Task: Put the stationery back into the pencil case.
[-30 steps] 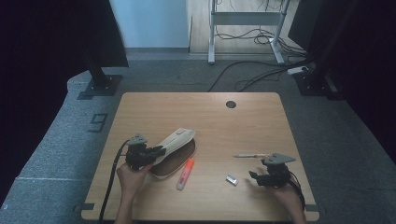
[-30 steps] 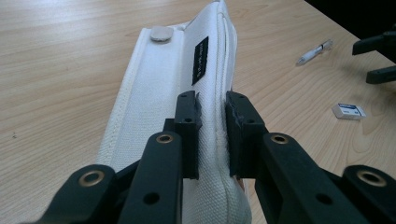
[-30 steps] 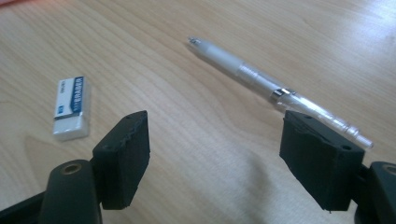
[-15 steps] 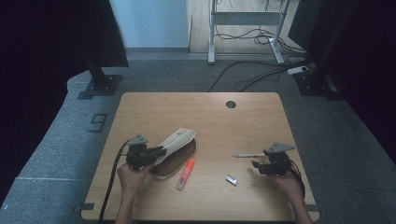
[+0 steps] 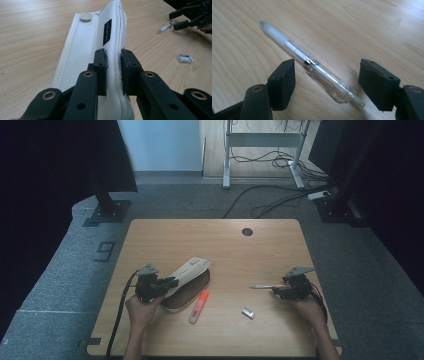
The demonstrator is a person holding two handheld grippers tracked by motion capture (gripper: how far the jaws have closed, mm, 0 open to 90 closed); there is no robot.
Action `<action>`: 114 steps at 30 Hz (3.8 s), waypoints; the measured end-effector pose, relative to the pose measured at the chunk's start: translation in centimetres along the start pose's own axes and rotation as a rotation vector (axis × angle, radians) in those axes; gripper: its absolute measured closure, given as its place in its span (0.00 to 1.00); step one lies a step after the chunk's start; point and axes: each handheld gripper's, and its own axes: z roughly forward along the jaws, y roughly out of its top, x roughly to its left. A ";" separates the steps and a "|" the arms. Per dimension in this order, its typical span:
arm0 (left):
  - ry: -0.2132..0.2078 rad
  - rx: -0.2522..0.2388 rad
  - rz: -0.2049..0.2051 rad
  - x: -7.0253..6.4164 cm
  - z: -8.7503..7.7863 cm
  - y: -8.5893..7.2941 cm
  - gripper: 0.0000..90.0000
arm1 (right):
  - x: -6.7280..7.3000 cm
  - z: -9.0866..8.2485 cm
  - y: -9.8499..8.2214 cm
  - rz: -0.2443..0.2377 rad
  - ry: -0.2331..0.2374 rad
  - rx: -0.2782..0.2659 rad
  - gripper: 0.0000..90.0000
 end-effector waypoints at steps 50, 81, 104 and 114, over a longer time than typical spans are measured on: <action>0.000 0.002 0.006 -0.2 0.1 0.0 0.84 | 4.9 -3.7 0.1 -0.002 0.075 0.014 0.87; -0.019 -0.012 -0.002 -0.1 0.3 0.1 0.84 | 8.8 -1.1 5.1 -0.103 0.179 -0.015 0.87; -0.024 -0.014 0.004 -0.2 0.3 0.2 0.84 | 12.1 3.0 8.9 -0.177 0.255 0.014 0.87; -0.027 -0.011 0.008 -0.4 0.4 0.3 0.84 | 13.5 4.7 10.2 -0.201 0.281 0.027 0.87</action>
